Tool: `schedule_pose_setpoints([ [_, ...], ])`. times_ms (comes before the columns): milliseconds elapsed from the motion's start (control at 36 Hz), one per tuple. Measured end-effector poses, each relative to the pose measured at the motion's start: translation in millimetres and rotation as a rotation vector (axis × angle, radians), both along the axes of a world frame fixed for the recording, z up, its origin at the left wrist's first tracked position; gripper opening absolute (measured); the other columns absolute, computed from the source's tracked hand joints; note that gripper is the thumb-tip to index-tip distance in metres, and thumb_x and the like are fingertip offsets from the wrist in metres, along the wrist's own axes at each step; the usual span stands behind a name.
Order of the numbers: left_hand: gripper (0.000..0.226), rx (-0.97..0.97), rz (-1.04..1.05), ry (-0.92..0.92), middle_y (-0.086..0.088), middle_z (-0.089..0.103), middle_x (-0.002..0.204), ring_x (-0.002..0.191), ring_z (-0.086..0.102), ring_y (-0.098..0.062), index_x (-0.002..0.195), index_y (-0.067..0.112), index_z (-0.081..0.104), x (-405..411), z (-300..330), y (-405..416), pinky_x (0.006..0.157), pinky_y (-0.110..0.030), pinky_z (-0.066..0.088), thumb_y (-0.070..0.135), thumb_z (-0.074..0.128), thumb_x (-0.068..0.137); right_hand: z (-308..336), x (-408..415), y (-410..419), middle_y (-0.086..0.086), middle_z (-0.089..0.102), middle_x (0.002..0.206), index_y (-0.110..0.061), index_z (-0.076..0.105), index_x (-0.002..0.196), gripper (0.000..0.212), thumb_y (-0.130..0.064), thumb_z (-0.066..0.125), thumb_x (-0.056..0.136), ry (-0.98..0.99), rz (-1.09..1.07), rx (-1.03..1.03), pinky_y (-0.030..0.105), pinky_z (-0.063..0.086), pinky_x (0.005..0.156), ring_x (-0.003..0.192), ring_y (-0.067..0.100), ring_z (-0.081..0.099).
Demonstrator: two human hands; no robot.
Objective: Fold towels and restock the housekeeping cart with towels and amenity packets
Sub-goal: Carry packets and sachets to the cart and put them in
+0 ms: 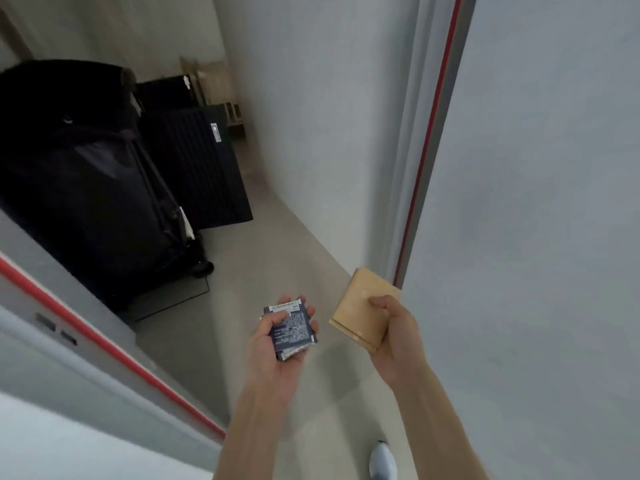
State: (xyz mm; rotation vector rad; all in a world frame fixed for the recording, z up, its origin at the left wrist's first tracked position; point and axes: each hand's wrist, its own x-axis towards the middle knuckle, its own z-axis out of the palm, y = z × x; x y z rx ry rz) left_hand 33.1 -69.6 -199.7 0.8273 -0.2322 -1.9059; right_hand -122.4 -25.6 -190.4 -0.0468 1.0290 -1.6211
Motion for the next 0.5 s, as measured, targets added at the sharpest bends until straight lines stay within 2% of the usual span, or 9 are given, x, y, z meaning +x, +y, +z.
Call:
schedule_pose_setpoints([
  [139, 0.03, -0.027, 0.1, 0.003, -0.018, 0.073, 0.108, 0.08, 0.075, -0.028, 0.111, 0.007, 0.064, -35.8, 20.3, -88.5, 0.062, -0.036, 0.062, 0.005, 0.048, 0.086, 11.8, -37.2, -109.7, 0.009, 0.064, 0.097, -0.009, 0.062, 0.113, 0.029, -0.006, 0.052, 0.085, -0.023, 0.123, -0.043, 0.033, 0.051, 0.064, 0.085, 0.025, 0.06],
  [250, 0.032, -0.072, 0.166, 0.014, -0.019, 0.069, 0.113, 0.08, 0.072, -0.03, 0.107, 0.008, 0.063, -53.0, 38.3, -144.7, 0.063, -0.036, 0.06, 0.005, 0.051, 0.077, 29.8, -56.4, -181.3, 0.01, 0.065, 0.095, -0.01, 0.065, 0.104, 0.023, -0.006, 0.051, 0.086, -0.02, 0.199, -0.088, 0.037, 0.048, 0.075, 0.087, 0.025, 0.061],
  [389, 0.042, -0.119, 0.268, 0.045, -0.019, 0.067, 0.102, 0.078, 0.065, -0.031, 0.115, 0.01, 0.056, -66.2, 49.1, -213.7, 0.069, -0.036, 0.055, 0.001, 0.046, 0.075, 37.4, -70.7, -262.5, 0.009, 0.068, 0.095, -0.009, 0.067, 0.101, 0.022, -0.006, 0.049, 0.088, -0.021, 0.315, -0.125, 0.042, 0.046, 0.086, 0.09, 0.025, 0.062],
  [500, 0.047, -0.096, 0.327, -0.009, -0.023, 0.062, 0.096, 0.076, 0.061, -0.032, 0.122, 0.012, 0.054, -73.7, 47.0, -272.1, 0.07, -0.037, 0.053, -0.004, 0.04, 0.08, 29.1, -75.2, -324.1, 0.008, 0.067, 0.093, -0.01, 0.068, 0.097, 0.023, -0.006, 0.048, 0.089, -0.025, 0.378, -0.113, 0.039, 0.047, 0.084, 0.087, 0.024, 0.062],
])
